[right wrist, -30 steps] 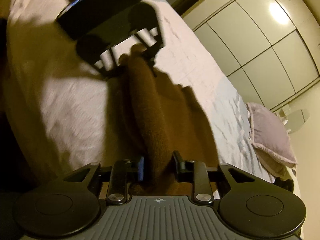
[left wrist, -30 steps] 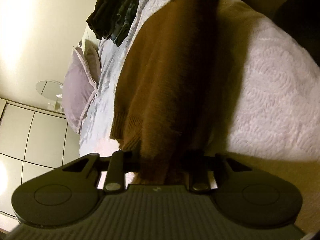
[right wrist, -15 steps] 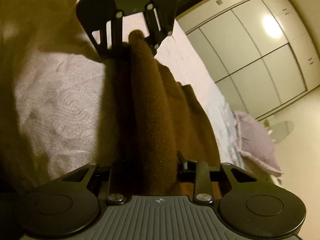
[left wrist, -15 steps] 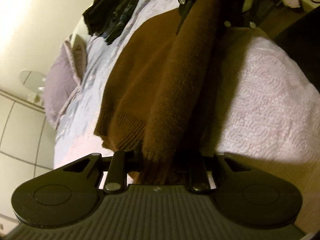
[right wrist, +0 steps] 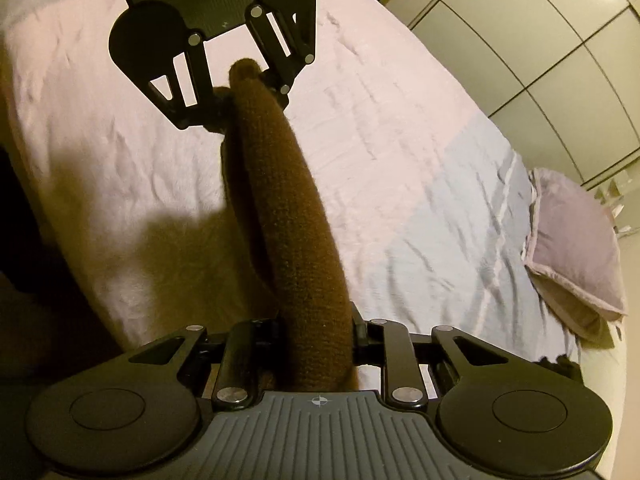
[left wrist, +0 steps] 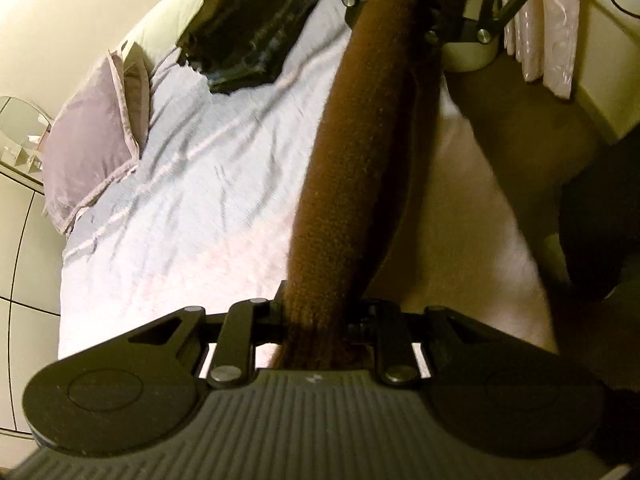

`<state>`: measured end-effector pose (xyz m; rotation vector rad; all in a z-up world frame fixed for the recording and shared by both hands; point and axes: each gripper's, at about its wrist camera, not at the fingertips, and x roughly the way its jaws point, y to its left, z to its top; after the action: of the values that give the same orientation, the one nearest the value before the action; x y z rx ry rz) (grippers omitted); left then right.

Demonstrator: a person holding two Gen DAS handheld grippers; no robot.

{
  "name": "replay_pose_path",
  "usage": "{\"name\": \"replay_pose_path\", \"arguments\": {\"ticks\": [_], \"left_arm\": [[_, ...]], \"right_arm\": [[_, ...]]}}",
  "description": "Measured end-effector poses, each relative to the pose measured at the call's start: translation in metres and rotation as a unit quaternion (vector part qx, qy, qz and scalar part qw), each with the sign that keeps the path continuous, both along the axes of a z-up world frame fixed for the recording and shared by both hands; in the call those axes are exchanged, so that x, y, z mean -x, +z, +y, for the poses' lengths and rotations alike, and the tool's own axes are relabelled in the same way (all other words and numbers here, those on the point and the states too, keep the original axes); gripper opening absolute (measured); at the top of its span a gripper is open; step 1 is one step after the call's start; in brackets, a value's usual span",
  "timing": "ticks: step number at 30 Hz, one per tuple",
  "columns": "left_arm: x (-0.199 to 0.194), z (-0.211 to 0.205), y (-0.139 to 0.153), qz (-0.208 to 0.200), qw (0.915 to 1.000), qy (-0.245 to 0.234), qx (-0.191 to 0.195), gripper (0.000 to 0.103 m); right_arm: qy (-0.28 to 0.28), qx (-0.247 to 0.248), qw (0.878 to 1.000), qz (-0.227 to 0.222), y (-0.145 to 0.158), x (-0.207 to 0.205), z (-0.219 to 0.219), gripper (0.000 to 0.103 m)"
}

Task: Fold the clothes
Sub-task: 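Carry the folded cardigan with both grippers onto the stack of dark clothes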

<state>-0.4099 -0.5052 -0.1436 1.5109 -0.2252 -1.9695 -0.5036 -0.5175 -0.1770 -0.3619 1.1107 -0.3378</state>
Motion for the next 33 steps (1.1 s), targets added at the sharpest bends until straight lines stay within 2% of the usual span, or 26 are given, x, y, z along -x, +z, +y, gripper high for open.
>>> {"name": "replay_pose_path", "arguments": {"ticks": [5, 12, 18, 23, 28, 33], "left_arm": [[0.036, -0.014, 0.066, -0.009, 0.9999, 0.006, -0.004, 0.020], [0.080, -0.048, 0.114, -0.023, 0.9992, -0.023, 0.021, 0.020], [0.108, -0.087, 0.129, -0.024, 0.9953, -0.084, 0.041, 0.020], [0.132, -0.125, 0.127, -0.009, 0.9885, -0.140, 0.057, 0.020], [0.159, -0.160, 0.134, 0.008, 0.9777, -0.199, 0.067, 0.020], [0.202, -0.215, 0.158, 0.022, 0.9695, -0.224, 0.097, 0.020]], "right_arm": [[0.000, -0.010, 1.000, -0.012, 0.071, 0.037, -0.009, 0.023], [-0.032, 0.025, 0.998, -0.040, 0.128, 0.081, -0.034, 0.023], [-0.086, 0.042, 0.995, -0.040, 0.153, 0.109, -0.060, 0.023], [-0.140, 0.053, 0.988, -0.029, 0.164, 0.129, -0.081, 0.023], [-0.190, 0.059, 0.980, -0.019, 0.175, 0.156, -0.101, 0.023], [-0.230, 0.074, 0.970, -0.027, 0.197, 0.199, -0.145, 0.023]]}}
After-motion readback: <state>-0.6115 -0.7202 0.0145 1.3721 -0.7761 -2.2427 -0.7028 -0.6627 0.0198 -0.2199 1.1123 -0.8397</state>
